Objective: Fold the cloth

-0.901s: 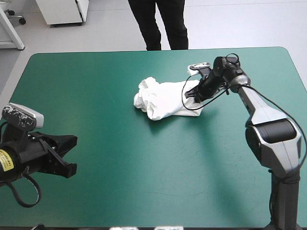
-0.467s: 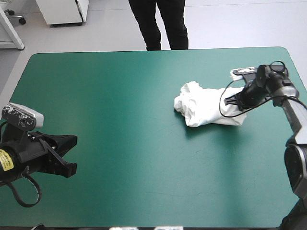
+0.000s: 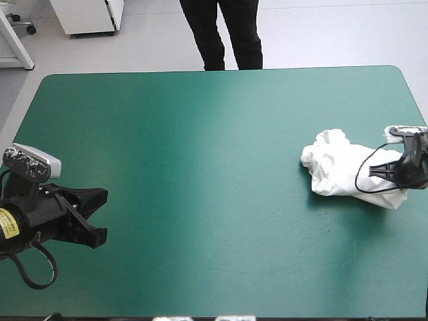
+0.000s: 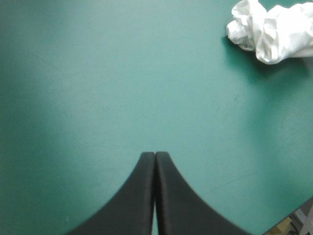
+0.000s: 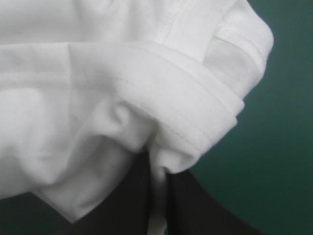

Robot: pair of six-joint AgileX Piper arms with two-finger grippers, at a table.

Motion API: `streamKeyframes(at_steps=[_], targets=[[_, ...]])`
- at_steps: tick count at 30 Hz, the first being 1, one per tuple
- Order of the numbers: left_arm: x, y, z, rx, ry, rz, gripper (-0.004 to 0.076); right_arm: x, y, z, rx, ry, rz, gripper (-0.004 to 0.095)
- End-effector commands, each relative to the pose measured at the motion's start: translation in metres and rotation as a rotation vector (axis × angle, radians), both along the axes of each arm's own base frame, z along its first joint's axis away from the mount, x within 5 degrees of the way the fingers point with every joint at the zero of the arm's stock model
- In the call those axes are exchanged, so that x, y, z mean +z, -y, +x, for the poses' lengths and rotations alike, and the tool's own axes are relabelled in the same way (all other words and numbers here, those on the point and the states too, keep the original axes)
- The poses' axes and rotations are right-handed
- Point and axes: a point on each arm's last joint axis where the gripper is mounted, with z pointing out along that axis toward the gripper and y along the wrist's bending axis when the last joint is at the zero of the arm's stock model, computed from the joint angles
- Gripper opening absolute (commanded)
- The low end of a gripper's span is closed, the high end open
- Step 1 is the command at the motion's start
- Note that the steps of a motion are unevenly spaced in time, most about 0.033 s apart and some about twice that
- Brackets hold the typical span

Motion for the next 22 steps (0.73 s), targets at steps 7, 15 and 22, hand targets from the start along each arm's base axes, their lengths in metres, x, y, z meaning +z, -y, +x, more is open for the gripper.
streamKeyframes(at_steps=[7, 15, 22], targets=[[0.008, 0.002, 0.001, -0.003, 0.042, -0.042, -0.0009, 0.032, 0.030, -0.022, -0.169, 0.137, -0.100, -0.0017], [0.007, 0.002, 0.000, -0.011, 0.022, -0.041, -0.0009, 0.027, 0.026, -0.023, -0.172, 0.104, -0.040, 0.0325], [0.007, 0.002, 0.000, -0.011, 0.022, -0.041, -0.0009, 0.044, 0.021, -0.034, -0.187, 0.154, -0.029, 0.0675]])
